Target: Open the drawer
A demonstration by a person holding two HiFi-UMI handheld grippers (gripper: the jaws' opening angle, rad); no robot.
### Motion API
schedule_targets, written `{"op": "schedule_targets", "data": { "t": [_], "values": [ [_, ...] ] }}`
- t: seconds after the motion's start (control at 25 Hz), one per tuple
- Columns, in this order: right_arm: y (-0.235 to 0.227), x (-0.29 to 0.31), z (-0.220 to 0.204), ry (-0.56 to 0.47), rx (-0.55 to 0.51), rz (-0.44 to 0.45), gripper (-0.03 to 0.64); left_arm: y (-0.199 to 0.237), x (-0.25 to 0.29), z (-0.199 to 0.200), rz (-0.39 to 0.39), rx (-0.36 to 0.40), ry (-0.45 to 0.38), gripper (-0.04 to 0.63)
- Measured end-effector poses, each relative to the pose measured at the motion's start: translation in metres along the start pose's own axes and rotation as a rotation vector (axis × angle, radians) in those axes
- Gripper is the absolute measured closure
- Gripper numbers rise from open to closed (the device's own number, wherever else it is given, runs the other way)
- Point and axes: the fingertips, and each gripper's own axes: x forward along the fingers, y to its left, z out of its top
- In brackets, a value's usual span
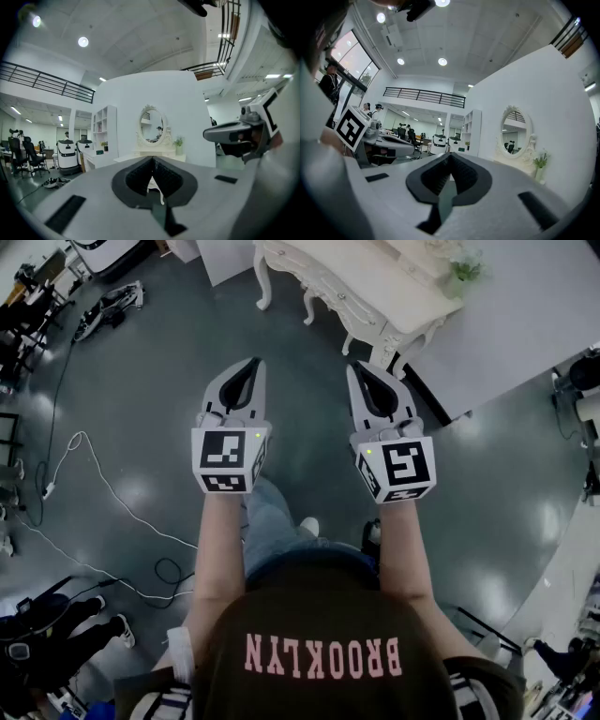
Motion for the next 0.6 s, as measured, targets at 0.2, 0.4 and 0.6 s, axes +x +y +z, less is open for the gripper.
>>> {"op": "schedule_targets", "data": {
  "t": [0.2,0.4,0.6],
  "values": [
    [0.001,0.011,0.002,-0.007,-0.006,-0.004,0.620,0.008,0.007,0.002,-0.004,0.006,-0.019,0.597],
    [0.002,0.036,0.002,0.001,-0.014,-0.009,0.620,0.029,0.024,0.003,-0.013,-0.002,-0.027,0.597],
    [0.008,0.077,-0.001,-0.001,-0.023,-0.006,0.620,0.064,0.048,-0.004,-0.022,-0.011,-0.022,0.597]
  ]
}}
